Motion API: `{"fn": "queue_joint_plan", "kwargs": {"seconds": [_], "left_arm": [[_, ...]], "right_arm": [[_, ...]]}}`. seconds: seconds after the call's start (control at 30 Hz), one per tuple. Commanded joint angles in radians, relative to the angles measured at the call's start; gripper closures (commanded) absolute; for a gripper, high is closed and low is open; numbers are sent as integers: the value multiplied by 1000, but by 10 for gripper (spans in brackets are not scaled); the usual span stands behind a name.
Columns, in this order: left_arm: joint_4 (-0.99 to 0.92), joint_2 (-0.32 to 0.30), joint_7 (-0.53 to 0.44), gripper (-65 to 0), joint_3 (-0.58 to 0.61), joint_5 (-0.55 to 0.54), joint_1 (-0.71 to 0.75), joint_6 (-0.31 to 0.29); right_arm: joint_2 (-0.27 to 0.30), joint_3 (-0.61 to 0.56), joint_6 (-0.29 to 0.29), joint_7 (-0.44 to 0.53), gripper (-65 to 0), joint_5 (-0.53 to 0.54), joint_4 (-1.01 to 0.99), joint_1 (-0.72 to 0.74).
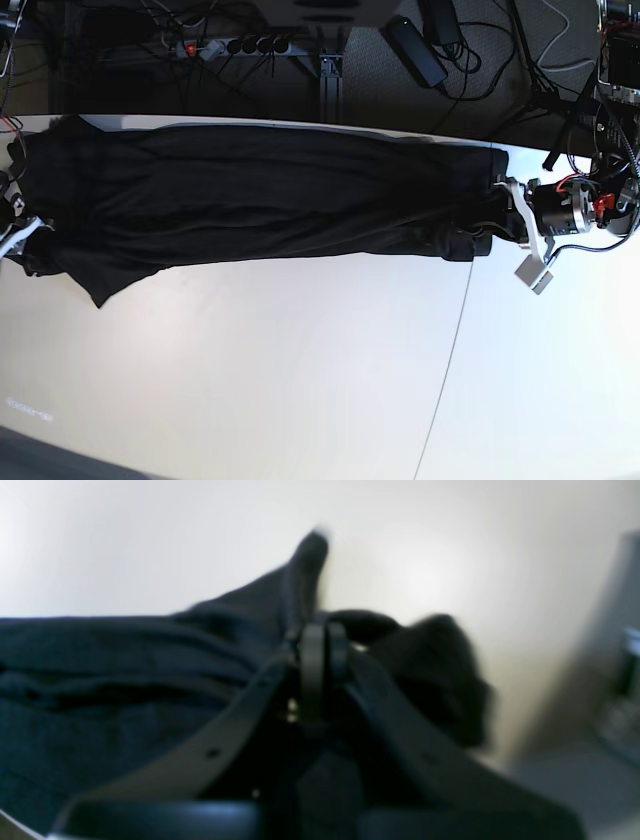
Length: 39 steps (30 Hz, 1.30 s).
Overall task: Fold the T-shirt properly
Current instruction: 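Fold the shirt lengthwise, bringing the side edge over the body, then grasp the end of the rolled shirt with the left gripper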
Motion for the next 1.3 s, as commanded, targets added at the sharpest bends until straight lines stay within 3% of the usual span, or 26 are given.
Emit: {"fn": "queue_joint_plan", "kwargs": {"seconds": [0.0, 0.2, 0.37, 0.5, 0.53, 0.57, 0.63, 0.7, 0.73, 0.77, 0.8, 0.97, 1.27], "left_arm": [[15, -18, -18, 0, -9, -16, -11, -22], [14, -18, -24, 0, -9, 3, -3, -22], [14, -18, -46, 0, -9, 44, -3, -22], [14, -18, -50, 0, -9, 65, -2, -22], [14, -18, -50, -26, -9, 65, -2, -22], [14, -18, -50, -91, -9, 65, -3, -22], [14, -18, -58, -286, -9, 70, -3, -22], [14, -18, -80, -421, -9, 101, -3, -22], [14, -18, -100, -435, -11, 132, -3, -22], [14, -18, -117, -435, -16, 161, -3, -22], [14, -18, -129, -435, -27, 187, -2, -22], [11, -17, -189, -435, -134, 294, 20, -22], [-88, 0, -147, -435, -187, 215, 138, -20]], "right_arm": [[21, 38, 74, 13, 0, 23, 26, -22], [21, 155, 74, 9, 0, 79, 57, -171], [20, 169, 74, 3, 0, 82, 57, -247], [-20, 171, 73, 0, 0, 80, 57, -259], [-34, 171, 73, -1, 0, 80, 56, -259], [-48, 171, 73, -1, 0, 81, 56, -259], [-73, 171, 73, -1, -15, 69, 56, -259], [-90, 171, 73, -2, -237, 61, 56, -259], [-95, 171, 73, -1, -324, 62, 56, -259], [-99, 171, 73, -1, -374, 62, 56, -259], [-101, 171, 73, -1, -384, 62, 56, -259], [-102, 171, 73, -1, -384, 62, 56, -259], [-112, 171, 73, -2, -384, 62, 56, -256]]}}
